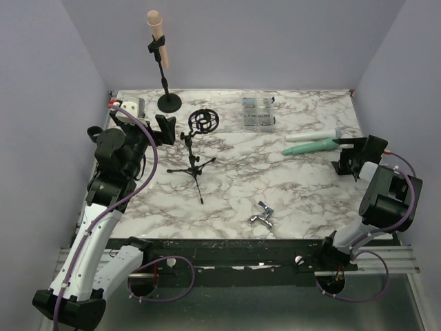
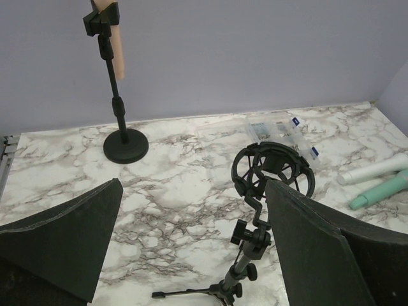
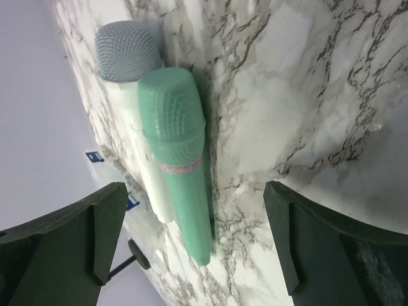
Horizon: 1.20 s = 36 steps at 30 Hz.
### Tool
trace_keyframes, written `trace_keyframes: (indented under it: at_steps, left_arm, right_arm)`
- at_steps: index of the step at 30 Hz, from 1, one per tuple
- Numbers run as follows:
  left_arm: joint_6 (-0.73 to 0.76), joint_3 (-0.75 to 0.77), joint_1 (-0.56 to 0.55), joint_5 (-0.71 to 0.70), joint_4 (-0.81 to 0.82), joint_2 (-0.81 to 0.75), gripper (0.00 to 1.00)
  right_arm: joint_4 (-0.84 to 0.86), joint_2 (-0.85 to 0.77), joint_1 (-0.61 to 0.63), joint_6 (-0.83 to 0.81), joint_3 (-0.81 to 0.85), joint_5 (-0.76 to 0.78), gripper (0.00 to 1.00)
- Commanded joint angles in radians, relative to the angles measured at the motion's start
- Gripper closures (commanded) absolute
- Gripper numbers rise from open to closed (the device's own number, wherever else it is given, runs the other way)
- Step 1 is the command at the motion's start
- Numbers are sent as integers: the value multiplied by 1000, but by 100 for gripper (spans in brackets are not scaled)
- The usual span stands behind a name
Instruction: Remove the microphone from the stand
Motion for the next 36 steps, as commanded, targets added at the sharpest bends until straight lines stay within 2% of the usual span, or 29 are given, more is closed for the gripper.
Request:
trace_keyframes:
  at_steps: [1, 7, 13, 16, 19, 27, 32, 36]
  left_arm:
    - [-14, 14, -5, 38, -2, -15, 2]
    - [-19, 12, -5, 41, -4, -18, 1]
    - [-26, 13, -5, 52, -1, -17, 1]
    - [-29, 13, -7, 61, -1, -8, 2]
    - [-31, 13, -8, 66, -1, -1, 1]
    - [-37, 8, -17, 61, 5, 13, 1]
    - [-40, 4, -20, 42, 4, 14, 2]
    - [-37, 5, -23, 36, 1, 15, 2]
  right_arm:
    - [-49, -96, -6, -70, -18, -14, 2]
    - [-62, -192, 22, -161, -32, -31, 1]
    - [-143, -224, 163, -310, 43, -58, 1]
    - [-199, -245, 280, -374, 83, -33, 1]
    - [-178, -288, 410, -405, 84, -38, 1]
    - [-4, -322, 839, -412, 93, -99, 1]
    - [195, -296, 1040, -295, 91, -138, 1]
    - [258, -266, 1150, -229, 122, -70, 2]
